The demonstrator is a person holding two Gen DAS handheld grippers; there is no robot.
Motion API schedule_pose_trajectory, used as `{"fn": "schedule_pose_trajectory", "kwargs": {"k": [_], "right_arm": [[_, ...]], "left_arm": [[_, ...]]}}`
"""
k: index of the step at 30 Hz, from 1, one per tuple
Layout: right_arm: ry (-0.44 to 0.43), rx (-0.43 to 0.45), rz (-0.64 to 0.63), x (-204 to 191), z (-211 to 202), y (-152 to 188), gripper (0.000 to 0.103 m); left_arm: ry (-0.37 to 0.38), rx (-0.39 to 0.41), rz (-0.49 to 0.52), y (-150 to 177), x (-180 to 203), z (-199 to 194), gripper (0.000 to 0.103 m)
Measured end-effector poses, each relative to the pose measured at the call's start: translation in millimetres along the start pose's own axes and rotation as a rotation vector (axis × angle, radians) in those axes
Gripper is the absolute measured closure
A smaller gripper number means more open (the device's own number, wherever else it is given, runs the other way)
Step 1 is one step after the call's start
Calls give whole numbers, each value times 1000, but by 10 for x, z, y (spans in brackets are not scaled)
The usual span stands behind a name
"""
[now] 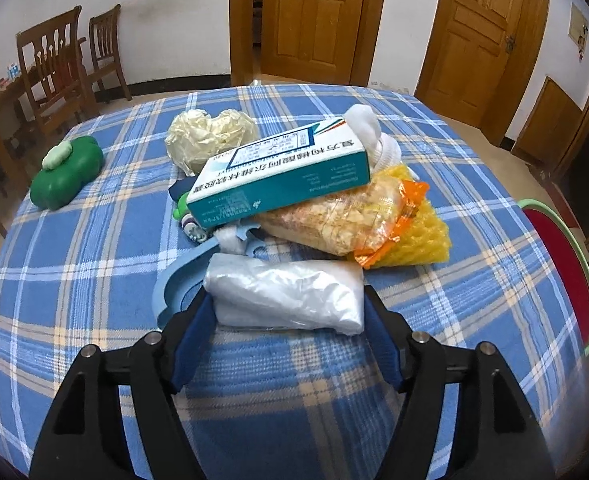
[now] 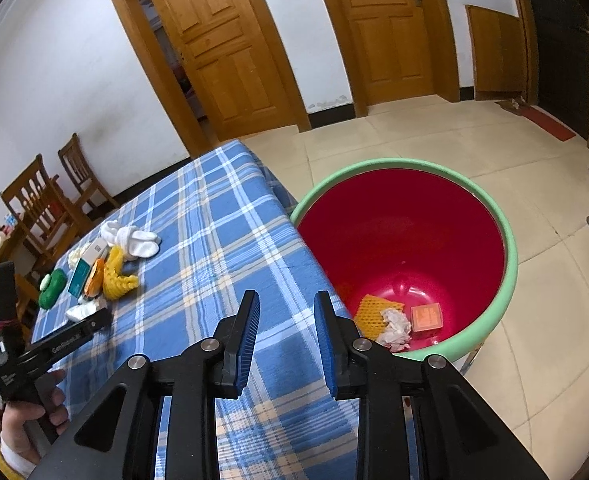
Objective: Collect trash
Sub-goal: 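Lift the white plastic bag with the left tool while the right tool approaches the yellow mesh cone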
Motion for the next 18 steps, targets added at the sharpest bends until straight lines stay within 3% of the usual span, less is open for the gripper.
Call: {"fn": "schedule_pose_trajectory", "kwargs": {"k": [11,18], "right_arm": [[-42,-16,-64,-274,37,-20,74],[-120,-54,-131,-648,144,-34,74]], "left_arm": [[59,31,-56,36,-142,-263,35],[83,76,-83,15,-257,-577,35]]}}
Point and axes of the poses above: each gripper's, at about its wrist camera, not at the fingertips, and z roughly the way its jaws point, x to its right, y to its underside, the point moved 7 cm from there along z, roughly the way its jaws point, and after that the axes turned 4 degrees about -z, right-handed, at the moved point
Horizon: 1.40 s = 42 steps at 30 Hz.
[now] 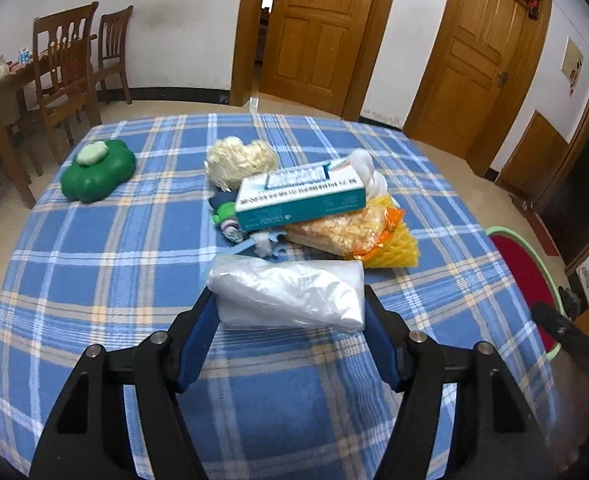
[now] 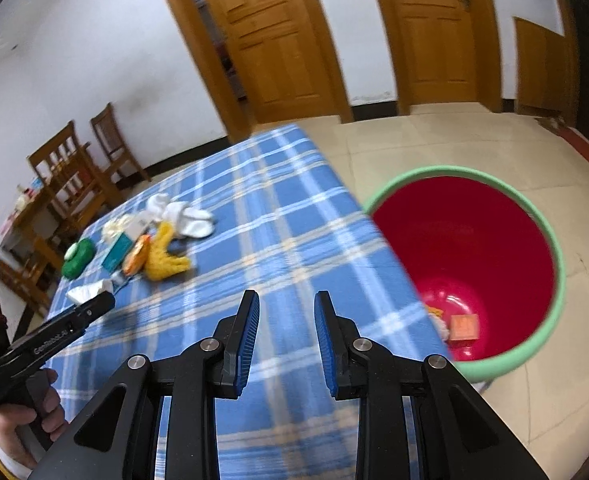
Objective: Collect trash
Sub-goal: 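Lift the white plastic bag with the left tool while the right tool approaches the yellow mesh cone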
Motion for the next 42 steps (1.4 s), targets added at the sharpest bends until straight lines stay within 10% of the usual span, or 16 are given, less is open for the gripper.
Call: {"fn": "schedule_pose_trajectory", "kwargs": {"k": [31,37,42], "right_arm": [[-192,-202,-312,-1027,1059,-201,58],[-188,-200,-305,-1010,1021,-142,92],[-186,-155,-289,-954,835,-124,99]], "left_arm": [[-118,34,-152,-118,-620,-128,35],[-108,41,-158,-95,-593,-174,35],[-95,48,-146,-81,-518,-231,35]]}}
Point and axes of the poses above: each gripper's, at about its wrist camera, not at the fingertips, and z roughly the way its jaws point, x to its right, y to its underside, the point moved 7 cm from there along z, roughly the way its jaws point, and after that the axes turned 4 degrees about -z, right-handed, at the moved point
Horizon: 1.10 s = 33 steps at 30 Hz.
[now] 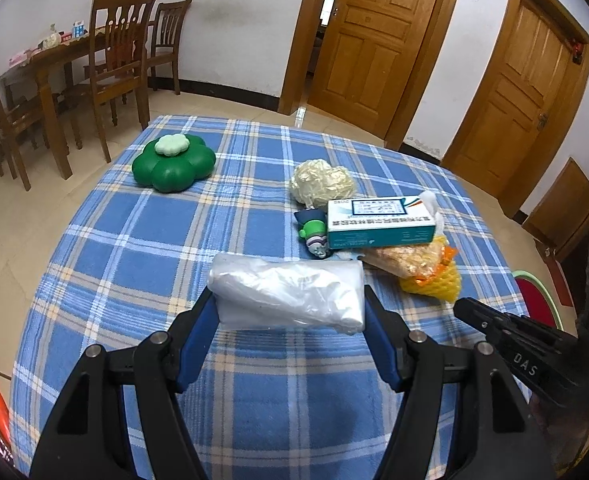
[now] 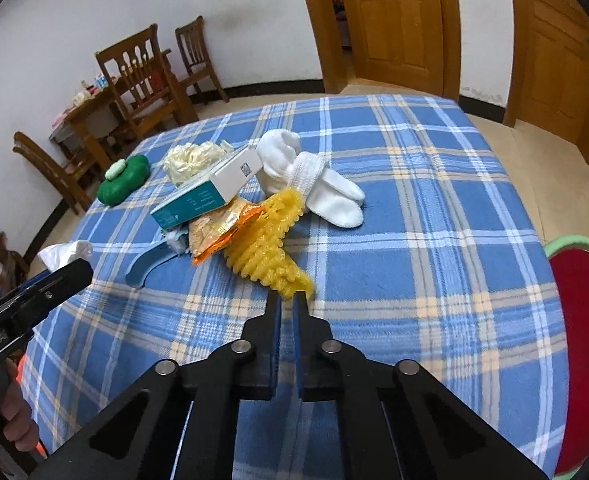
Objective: Collect trash
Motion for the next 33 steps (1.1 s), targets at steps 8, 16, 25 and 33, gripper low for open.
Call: {"fn": "schedule_pose_trajectory", "kwargs": {"k": [8,16,25,33], "right_arm": [[3,69,26,34,-410,113,99],[-10,121,100,128,-788,235,99],[22,193,153,289,-1101,323,99],[16,198,163,365,-1131,335,96]], "left_arm": [[25,15,20,4,121,-111,35],[56,24,48,35,279,-231,35],[88,27,96,111,501,-355,35],[94,29,130,162,613,-398,35]]}}
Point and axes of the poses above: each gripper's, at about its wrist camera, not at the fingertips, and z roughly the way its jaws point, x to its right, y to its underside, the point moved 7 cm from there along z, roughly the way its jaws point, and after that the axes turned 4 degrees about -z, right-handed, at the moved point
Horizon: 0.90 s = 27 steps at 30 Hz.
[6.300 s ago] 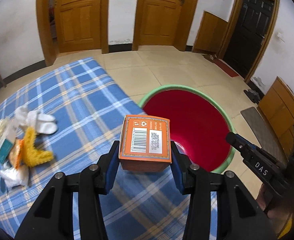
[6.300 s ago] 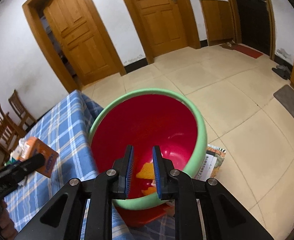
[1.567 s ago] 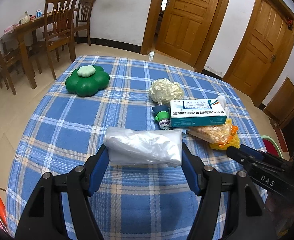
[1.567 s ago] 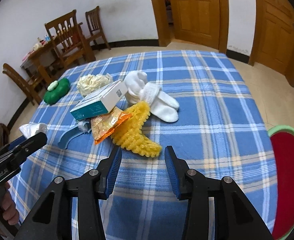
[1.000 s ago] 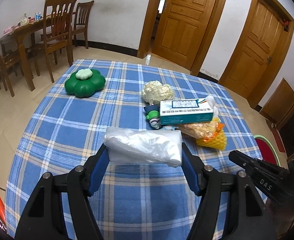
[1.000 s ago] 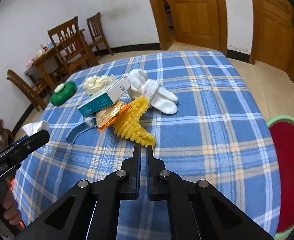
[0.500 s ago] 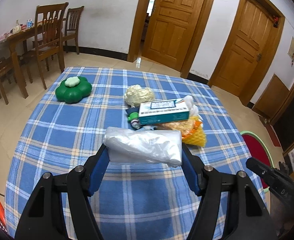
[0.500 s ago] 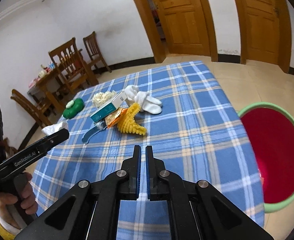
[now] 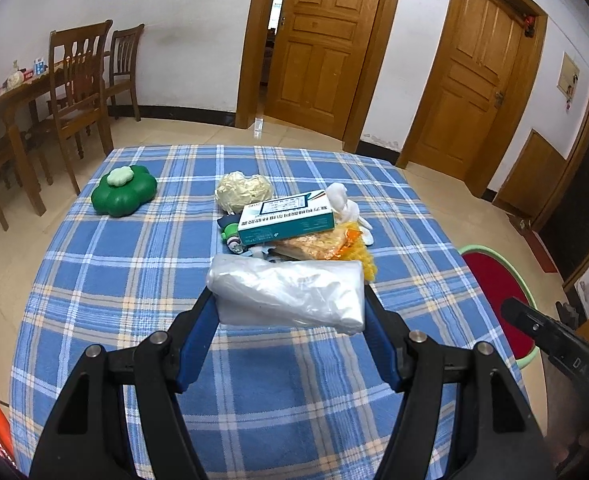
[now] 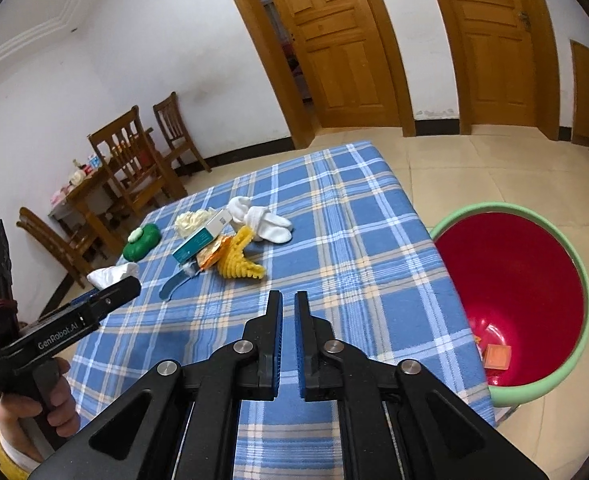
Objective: Collect trash
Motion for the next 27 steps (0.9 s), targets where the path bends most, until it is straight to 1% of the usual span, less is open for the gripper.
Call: {"fn": "schedule_pose_trajectory", "kwargs": {"k": [2,4,14,18,21,24,27], "right_arm": [[-2,-8,-2,-15,24,7,95],[-9,-14,-5,-41,60,6,90],[-8,-67,-48,-175,348,4,78],[-29,-105,-73,-259,536,0,65],[-38,-127,-89,-325,671,-17,61],[-42,-138,-122,-400,804,-44,52],[-34,-155,-155,-442,942,-68,51]], "left_arm": [[-5,2,0,1,-6,-1,35],[-14,5,0,4,-34,-3,35],[-49,-11,-37,38,-240,96,35],[-57,-26,-56,60,-318,165,35],[-64,-35,-68,67,-379,210,35],[-71,-44,-81,77,-434,252,35],[-78,-53,-90,90,-487,298,35]]}}
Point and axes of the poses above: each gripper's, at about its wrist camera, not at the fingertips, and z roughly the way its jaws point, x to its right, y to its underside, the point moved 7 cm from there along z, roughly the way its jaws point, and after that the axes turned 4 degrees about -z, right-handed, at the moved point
